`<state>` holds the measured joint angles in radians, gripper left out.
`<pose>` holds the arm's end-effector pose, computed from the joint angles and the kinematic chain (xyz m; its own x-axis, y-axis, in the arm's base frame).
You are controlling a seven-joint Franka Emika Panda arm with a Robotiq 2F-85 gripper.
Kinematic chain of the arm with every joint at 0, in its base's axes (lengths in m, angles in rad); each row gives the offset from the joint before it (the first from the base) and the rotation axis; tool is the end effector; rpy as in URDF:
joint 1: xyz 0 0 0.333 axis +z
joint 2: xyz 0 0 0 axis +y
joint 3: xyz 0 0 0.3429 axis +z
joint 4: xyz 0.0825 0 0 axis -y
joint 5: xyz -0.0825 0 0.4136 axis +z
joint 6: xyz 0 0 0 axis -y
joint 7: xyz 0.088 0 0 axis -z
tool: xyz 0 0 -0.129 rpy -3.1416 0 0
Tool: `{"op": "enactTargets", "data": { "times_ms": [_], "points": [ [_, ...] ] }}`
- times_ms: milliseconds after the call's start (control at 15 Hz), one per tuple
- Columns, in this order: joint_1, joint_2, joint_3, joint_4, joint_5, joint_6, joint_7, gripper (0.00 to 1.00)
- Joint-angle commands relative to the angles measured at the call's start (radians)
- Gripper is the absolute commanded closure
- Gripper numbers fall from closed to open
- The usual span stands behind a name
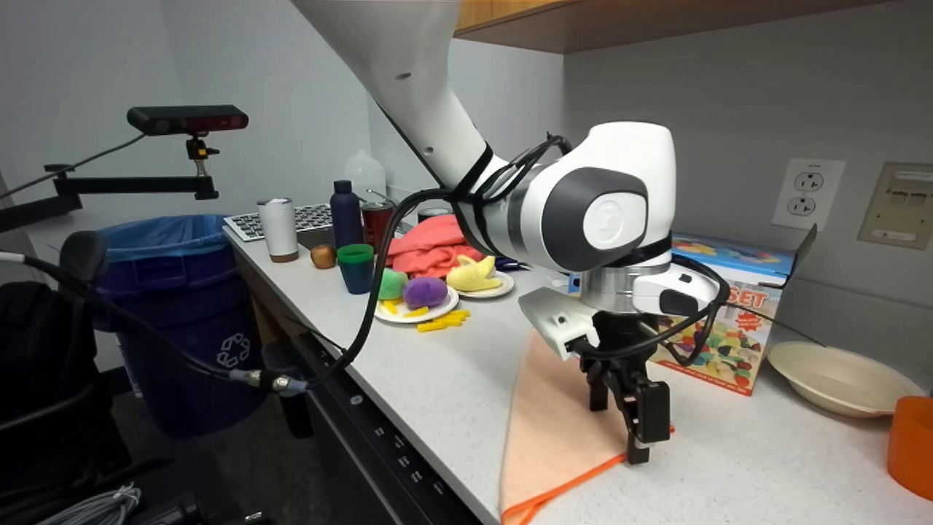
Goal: Unfold the orange towel
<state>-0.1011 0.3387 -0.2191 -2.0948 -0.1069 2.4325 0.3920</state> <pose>0.5807 -0.1935 0.2444 0.8154 -0.5765 0.0521 -0.5778 -0.8054 0.1317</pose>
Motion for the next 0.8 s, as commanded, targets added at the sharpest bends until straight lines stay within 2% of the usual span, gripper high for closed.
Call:
{"op": "enactTargets", "data": {
  "times_ms": [0, 733],
  "points": [
    [-0.019, -0.019, 0.012, -0.02, 0.045, 0.008, -0.057, 0.0],
    [-0.048, -0.018, 0.053, -0.004, 0.227, -0.011, -0.205, 0.0]
  ]
}}
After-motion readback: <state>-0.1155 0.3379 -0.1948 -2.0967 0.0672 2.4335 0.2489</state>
